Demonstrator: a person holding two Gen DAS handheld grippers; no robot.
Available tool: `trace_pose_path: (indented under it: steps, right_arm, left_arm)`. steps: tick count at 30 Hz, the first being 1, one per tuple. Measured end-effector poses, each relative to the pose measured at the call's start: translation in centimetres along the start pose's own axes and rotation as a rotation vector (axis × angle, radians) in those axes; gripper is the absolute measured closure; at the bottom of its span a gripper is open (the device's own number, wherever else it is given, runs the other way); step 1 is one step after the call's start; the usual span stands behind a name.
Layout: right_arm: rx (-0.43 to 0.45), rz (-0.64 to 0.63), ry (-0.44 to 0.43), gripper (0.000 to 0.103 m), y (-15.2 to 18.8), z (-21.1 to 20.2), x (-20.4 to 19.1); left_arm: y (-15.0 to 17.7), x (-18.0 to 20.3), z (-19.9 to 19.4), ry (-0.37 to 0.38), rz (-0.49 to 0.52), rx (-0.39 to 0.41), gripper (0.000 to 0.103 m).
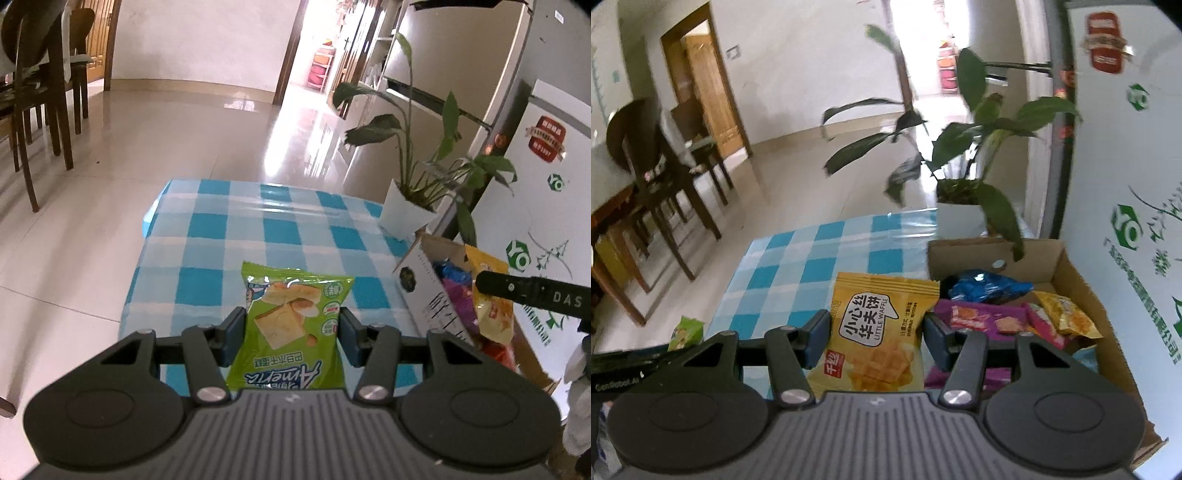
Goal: Organize snacks
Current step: 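Carry the green Ameria pack and yellow waffle pack over the cardboard box with both grippers, then open both grippers to drop the green and yellow packs into the box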
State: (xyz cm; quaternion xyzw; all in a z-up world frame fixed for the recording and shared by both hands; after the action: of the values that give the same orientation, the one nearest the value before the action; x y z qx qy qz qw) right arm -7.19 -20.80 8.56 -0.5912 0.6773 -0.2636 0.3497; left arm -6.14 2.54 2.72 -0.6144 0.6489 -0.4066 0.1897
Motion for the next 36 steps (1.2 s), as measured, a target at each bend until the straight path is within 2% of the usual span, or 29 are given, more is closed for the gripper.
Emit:
trace_pose_path:
  steps: [6,14,26,31,33,35,36]
  right_arm:
    - [0.062,0.080,0.022,0.043,-1.0,-1.6,3.4]
    - [0.105,0.163,0.119,0.043,-1.7,-3.2,8.0]
    - [0.133,0.227,0.182,0.043,-1.8,-4.6,10.9]
    - [0.123,0.239,0.195,0.042,-1.5,-4.7,11.3]
    - [0.122,0.247,0.192,0.040,-1.4,-4.7,11.4]
    - [0.125,0.253,0.185,0.024,-1.5,-4.8,11.5]
    - [0.133,0.254,0.188,0.022,-1.5,-4.9,11.4]
  left_arm:
    - [-0.5,3.5,-0.2,0.051,0.017,0.011,0.051]
    - [-0.7,8.7,1.3,0.152,0.019,0.005,0.051]
    - [0.8,16.8,3.5,0.320,0.067,-0.058,0.051]
    - [1.8,19.3,4.5,0.361,0.107,-0.089,0.050]
    - [2.2,20.1,4.7,0.365,0.122,-0.098,0.036]
    - [2.2,20.6,4.3,0.365,0.149,-0.079,0.030]
    - [2.1,20.9,4.1,0.364,0.169,-0.073,0.024]
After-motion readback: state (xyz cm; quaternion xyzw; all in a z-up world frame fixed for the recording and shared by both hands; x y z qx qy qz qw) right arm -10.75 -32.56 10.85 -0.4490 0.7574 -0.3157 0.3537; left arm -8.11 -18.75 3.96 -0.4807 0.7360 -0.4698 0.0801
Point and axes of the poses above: each gripper's, at about its wrist camera, not at the fingertips, and z roughly the way its jaws point, x to its right, y to its underside, the point moved 2 cm from there along z, roughly the way its jaws point, and after that the axes turned 3 degrees about x, right-handed, at the moved point
